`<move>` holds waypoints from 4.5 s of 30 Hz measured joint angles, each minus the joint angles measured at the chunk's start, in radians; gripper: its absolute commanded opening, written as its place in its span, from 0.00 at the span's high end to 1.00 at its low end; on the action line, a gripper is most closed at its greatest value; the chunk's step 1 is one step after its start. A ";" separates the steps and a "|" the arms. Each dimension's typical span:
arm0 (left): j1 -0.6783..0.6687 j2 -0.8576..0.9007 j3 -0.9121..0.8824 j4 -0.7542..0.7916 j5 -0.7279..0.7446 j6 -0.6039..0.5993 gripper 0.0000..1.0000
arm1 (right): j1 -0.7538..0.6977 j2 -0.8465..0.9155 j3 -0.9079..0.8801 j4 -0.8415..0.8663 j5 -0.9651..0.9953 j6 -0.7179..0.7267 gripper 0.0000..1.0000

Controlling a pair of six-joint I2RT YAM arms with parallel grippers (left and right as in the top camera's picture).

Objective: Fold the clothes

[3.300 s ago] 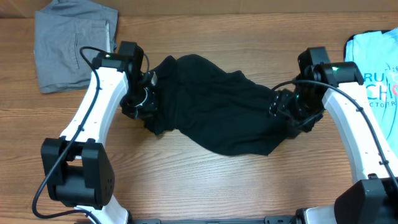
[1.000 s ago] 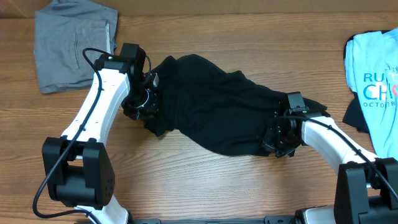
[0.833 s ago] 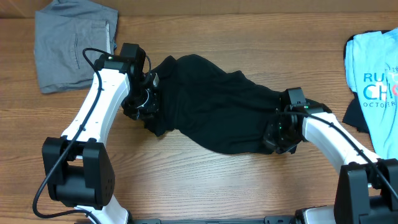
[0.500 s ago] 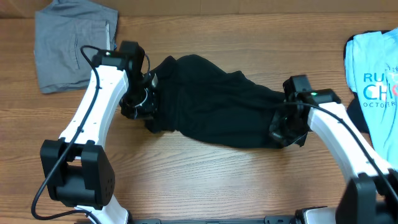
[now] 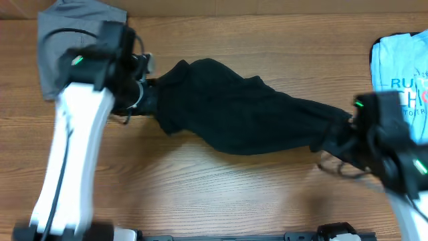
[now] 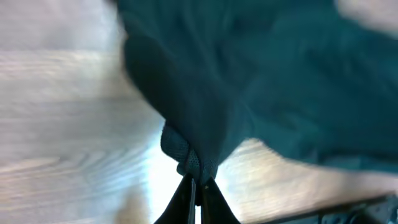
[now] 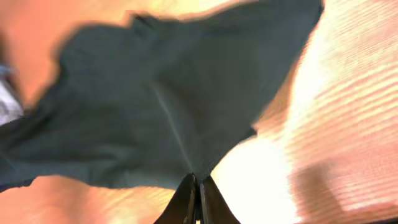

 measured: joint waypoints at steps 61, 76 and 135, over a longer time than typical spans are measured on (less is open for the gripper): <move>0.064 0.189 0.647 -0.048 -0.218 -0.003 0.96 | -0.233 0.538 0.745 -0.027 -0.136 -0.175 0.96; 0.056 0.391 0.072 -0.064 -0.067 -0.003 0.96 | -0.233 0.476 0.045 0.121 -0.174 -0.174 0.96; -0.063 -0.522 -0.669 0.025 0.000 -0.169 0.96 | -0.233 -0.209 -0.396 -0.071 -0.119 0.115 0.96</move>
